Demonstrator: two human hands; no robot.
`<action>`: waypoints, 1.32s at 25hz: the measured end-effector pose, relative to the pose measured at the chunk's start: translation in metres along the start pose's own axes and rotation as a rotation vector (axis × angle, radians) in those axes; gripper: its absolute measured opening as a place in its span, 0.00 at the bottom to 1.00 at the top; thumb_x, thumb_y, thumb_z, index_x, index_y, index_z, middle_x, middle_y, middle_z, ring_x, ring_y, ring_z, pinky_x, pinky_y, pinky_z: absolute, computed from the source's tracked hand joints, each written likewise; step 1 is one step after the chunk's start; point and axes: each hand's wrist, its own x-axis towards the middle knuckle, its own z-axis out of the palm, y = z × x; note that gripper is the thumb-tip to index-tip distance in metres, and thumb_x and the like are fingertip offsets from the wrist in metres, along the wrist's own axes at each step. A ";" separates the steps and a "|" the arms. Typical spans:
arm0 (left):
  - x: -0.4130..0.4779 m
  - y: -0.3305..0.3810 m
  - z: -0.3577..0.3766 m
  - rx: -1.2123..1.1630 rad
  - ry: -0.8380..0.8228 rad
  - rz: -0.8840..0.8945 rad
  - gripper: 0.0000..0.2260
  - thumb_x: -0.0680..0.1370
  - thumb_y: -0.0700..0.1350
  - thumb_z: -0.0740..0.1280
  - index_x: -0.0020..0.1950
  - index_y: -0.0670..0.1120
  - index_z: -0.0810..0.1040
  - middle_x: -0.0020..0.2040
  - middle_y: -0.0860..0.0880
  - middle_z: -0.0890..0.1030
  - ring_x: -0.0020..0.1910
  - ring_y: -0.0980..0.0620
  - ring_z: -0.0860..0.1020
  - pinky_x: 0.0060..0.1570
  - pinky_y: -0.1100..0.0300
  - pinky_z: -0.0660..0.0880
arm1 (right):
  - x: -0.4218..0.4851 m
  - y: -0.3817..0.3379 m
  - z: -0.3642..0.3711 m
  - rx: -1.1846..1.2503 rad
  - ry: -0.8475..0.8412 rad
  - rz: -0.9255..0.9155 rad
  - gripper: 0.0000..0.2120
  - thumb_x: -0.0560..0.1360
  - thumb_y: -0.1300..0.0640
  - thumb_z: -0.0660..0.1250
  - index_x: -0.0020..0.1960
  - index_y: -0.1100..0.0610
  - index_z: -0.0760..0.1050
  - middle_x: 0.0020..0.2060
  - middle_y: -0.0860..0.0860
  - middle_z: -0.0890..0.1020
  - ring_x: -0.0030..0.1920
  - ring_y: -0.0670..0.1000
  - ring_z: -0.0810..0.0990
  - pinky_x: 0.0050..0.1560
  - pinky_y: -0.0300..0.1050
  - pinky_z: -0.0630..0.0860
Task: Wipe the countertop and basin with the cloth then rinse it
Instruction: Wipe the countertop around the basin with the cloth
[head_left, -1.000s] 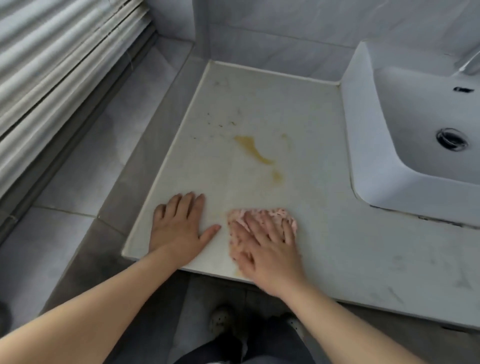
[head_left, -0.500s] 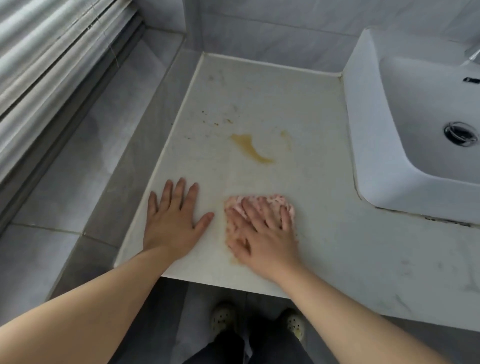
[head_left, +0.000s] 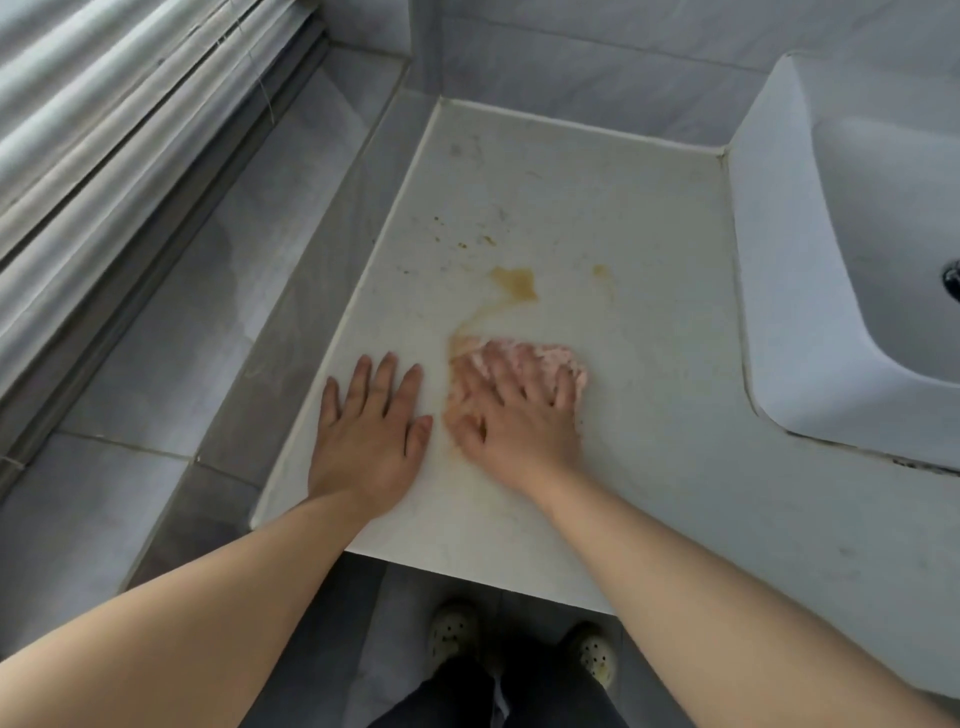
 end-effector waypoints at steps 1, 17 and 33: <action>0.000 0.000 0.000 -0.010 0.007 -0.001 0.34 0.70 0.60 0.29 0.76 0.54 0.41 0.77 0.51 0.42 0.75 0.51 0.38 0.72 0.50 0.36 | -0.014 0.001 0.002 -0.055 0.027 -0.094 0.30 0.74 0.36 0.44 0.74 0.43 0.56 0.75 0.45 0.57 0.76 0.54 0.53 0.70 0.62 0.42; -0.007 -0.039 0.005 -0.309 0.222 0.103 0.26 0.77 0.52 0.47 0.67 0.41 0.72 0.68 0.44 0.72 0.69 0.46 0.68 0.68 0.58 0.53 | -0.039 -0.009 -0.036 0.361 0.337 -0.102 0.21 0.70 0.54 0.57 0.61 0.55 0.75 0.45 0.51 0.84 0.47 0.51 0.80 0.53 0.45 0.69; -0.014 -0.039 0.011 -0.221 0.332 0.060 0.22 0.74 0.40 0.52 0.63 0.35 0.74 0.62 0.38 0.77 0.61 0.41 0.75 0.66 0.54 0.61 | 0.053 0.000 -0.019 0.083 0.217 0.057 0.26 0.74 0.48 0.45 0.67 0.51 0.71 0.68 0.51 0.72 0.65 0.56 0.71 0.61 0.50 0.66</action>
